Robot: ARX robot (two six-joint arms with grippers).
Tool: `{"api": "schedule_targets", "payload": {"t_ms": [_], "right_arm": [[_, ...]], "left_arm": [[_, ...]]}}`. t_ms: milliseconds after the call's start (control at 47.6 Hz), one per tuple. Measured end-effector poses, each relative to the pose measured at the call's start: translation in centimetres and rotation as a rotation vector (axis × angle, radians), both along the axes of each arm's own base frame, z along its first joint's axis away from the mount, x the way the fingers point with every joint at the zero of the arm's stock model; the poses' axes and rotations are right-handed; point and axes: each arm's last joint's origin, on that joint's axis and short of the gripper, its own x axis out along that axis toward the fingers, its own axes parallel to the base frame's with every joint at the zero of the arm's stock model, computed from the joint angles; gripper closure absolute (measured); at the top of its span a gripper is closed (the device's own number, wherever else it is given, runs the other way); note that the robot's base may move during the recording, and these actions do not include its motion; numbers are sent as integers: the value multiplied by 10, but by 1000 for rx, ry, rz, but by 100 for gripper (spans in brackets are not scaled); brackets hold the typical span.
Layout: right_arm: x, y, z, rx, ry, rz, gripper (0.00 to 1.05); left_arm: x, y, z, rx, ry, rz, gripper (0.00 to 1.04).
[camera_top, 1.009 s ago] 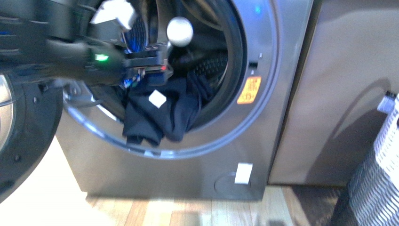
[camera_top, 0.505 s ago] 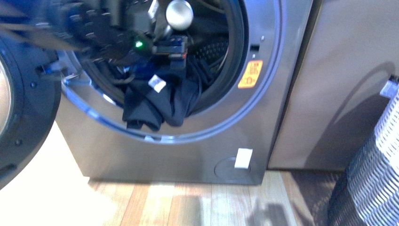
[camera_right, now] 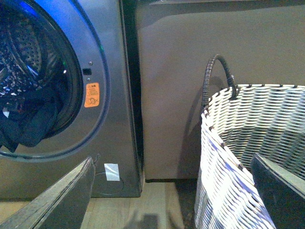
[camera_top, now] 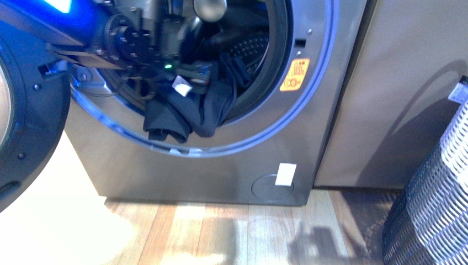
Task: Collect clothes from washing machine
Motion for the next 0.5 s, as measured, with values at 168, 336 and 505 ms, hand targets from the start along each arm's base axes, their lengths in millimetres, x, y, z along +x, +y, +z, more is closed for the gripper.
{"api": "schedule_targets", "payload": {"t_ms": [168,336,505], "right_arm": [[0,0,0,0,0,0,8],[0,0,0,0,0,0,8],[0,0,0,0,0,0,8]], "left_arm": [[-5,-6,-7,-31,69,-14,7],[-7,-18,-12,-32,86,-28,7],[-12,-34,-18,33,63,-54,7]]}}
